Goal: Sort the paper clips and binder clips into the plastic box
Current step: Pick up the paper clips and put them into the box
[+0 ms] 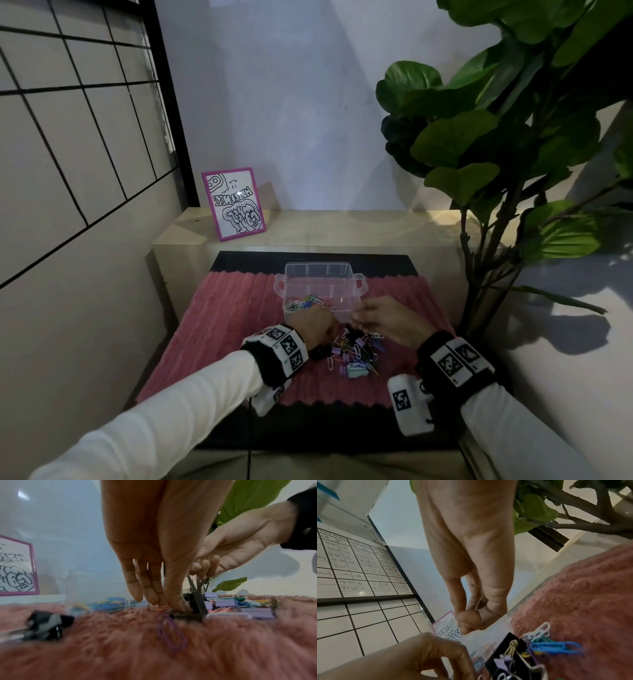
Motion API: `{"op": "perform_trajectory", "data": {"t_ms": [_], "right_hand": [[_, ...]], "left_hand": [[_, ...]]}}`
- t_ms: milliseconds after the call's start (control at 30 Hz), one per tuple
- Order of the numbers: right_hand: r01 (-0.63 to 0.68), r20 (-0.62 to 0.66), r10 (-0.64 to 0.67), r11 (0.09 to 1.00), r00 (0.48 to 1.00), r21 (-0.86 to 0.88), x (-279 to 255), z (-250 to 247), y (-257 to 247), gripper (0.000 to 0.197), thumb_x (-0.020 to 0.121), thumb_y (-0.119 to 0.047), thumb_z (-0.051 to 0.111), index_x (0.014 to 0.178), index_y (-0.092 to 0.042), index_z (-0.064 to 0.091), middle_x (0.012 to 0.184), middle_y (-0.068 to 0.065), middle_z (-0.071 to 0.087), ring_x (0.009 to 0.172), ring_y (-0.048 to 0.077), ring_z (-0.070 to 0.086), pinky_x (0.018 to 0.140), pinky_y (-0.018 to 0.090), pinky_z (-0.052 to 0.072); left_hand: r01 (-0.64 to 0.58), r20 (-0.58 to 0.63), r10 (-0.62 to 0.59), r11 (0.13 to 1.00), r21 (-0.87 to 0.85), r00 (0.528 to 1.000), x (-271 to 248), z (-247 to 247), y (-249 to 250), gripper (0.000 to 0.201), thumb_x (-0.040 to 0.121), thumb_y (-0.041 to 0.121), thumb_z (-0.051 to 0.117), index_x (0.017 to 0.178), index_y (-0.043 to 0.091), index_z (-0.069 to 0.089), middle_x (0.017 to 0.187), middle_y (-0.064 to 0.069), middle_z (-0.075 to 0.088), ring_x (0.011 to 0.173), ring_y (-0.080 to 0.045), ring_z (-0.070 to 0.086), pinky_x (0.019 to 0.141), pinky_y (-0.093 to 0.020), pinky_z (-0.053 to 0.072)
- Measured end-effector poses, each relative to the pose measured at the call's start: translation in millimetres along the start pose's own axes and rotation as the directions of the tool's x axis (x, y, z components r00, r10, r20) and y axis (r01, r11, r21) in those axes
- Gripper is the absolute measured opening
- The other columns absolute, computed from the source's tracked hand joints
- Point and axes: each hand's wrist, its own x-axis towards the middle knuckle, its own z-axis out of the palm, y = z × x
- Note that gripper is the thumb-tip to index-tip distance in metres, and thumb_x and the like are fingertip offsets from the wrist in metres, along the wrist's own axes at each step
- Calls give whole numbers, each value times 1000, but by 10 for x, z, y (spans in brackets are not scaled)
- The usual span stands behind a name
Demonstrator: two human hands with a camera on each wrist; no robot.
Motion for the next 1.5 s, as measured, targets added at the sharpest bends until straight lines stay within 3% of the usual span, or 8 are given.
{"op": "perform_trajectory", "data": {"t_ms": [367,500,667,967,1133,1267,1367,1500], "right_hand": [[88,-70,-118,939,991,-331,3,-41,85,8,80,3,63,88,4,64,71,4,61,58,9,53,54,14,44],[101,-92,-140,936,986,-336,52,-75,39,4,80,2,63,84,0,63,73,7,62,59,11,56,55,14,46],[113,-47,-135,939,990,-324,91,-52,34,11,82,2,62,76,-6,62,73,9,64,64,17,59,60,18,50],[83,-29,-90,977,995,-198,116,-75,24,10,85,1,59,77,-5,61,74,7,64,58,8,63,57,15,50],[-20,54,14,995,998,99,260,13,-100,12,91,1,50,86,6,58,85,14,62,76,20,65,62,19,56],[-28,59,16,976,998,214,450,145,-247,13,89,7,48,79,2,55,84,14,59,77,21,62,63,21,57],[-23,-49,26,998,998,66,635,244,-324,18,88,11,46,75,4,57,79,14,57,65,16,60,58,19,56],[-56,-38,44,891,998,-450,780,395,-348,32,91,4,41,119,3,54,115,16,59,94,23,60,79,29,52]], "left_hand": [[-105,-108,93,988,-111,990,-78,-58,-105,25,82,1,52,100,13,66,94,-7,71,87,-21,66,84,-34,52],[-170,-7,170,985,20,985,-54,-83,41,33,85,1,49,114,13,60,110,-14,61,100,-27,58,83,-33,45],[-108,132,109,994,-15,985,21,-173,143,23,84,-2,50,100,-3,66,108,-20,65,98,-32,61,84,-31,45],[-82,-34,76,967,-243,997,-128,-344,-170,14,79,0,61,92,0,67,103,-14,68,95,-21,63,81,-21,43],[-14,-138,-58,881,-473,989,-196,-610,-502,16,80,11,65,96,12,67,81,1,69,54,13,57,55,-2,43],[82,-160,-162,906,-415,974,-108,-651,-636,18,78,10,66,96,12,69,94,-6,72,61,4,59,52,1,41],[116,-149,-180,925,-361,972,-29,-662,-675,17,79,8,66,96,7,69,99,-13,71,74,-9,59,50,0,41],[137,-98,-175,942,-306,980,2,-636,-666,28,84,10,60,112,13,63,114,-7,67,99,-14,63,80,-18,48]]}}
